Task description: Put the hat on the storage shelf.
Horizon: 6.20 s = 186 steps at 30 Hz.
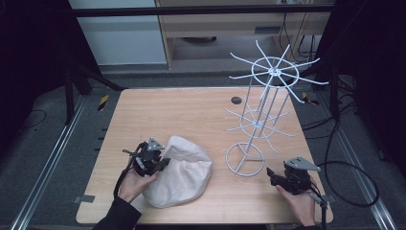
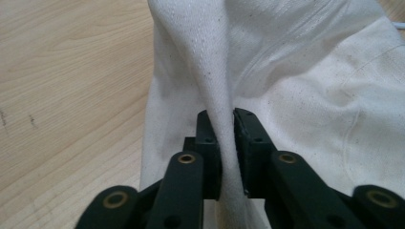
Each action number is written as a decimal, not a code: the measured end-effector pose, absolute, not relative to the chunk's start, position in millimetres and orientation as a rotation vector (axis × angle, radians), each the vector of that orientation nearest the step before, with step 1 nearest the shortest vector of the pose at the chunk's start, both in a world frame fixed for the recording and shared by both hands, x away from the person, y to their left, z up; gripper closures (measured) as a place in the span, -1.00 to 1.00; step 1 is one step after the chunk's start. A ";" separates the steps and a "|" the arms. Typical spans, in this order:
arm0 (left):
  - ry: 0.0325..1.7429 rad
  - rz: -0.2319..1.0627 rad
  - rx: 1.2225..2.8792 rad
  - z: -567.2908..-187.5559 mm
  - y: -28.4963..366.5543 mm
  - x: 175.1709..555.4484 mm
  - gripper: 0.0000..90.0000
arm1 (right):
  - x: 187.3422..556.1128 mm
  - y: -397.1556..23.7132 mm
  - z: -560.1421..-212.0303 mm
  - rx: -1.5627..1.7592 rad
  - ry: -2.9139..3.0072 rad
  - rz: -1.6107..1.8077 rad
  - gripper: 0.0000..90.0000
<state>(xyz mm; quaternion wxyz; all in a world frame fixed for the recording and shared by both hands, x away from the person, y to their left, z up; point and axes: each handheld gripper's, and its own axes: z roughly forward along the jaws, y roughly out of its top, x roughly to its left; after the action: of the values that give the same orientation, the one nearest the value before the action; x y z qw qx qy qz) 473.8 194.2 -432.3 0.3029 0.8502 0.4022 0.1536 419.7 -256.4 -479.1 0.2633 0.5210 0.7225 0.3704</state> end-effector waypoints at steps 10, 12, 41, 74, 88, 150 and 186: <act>1.060 0.377 2.222 -429.3 197.8 472.2 0.95 | 420.3 -257.3 -479.5 1.411 1.957 0.997 -0.36; 1.056 0.367 2.207 -427.3 199.5 471.5 0.96 | 420.2 -257.4 -479.3 1.411 1.957 0.996 -0.36; 0.931 0.450 1.946 -378.6 214.9 441.0 0.97 | 419.0 -258.6 -477.6 1.400 1.944 1.001 -0.38; 0.856 0.552 1.706 -338.6 237.0 412.8 0.97 | 417.0 -259.8 -477.1 1.374 1.909 1.003 -0.43; 0.831 0.568 1.592 -329.1 240.0 403.3 0.96 | 416.5 -260.2 -477.4 1.386 1.906 1.008 -0.43; 0.612 0.551 1.253 -237.1 223.4 400.4 0.97 | 416.1 -260.0 -478.4 1.369 1.894 1.005 -0.45; 0.543 0.495 1.188 -206.6 191.2 414.1 0.97 | 416.0 -260.2 -477.9 1.368 1.891 1.017 -0.45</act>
<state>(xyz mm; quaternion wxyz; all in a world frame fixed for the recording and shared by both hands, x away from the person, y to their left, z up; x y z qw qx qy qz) 414.1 191.2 -206.6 0.7657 0.5470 0.2501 0.2279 416.0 -260.2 -477.9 0.2934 0.5138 0.7101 0.3818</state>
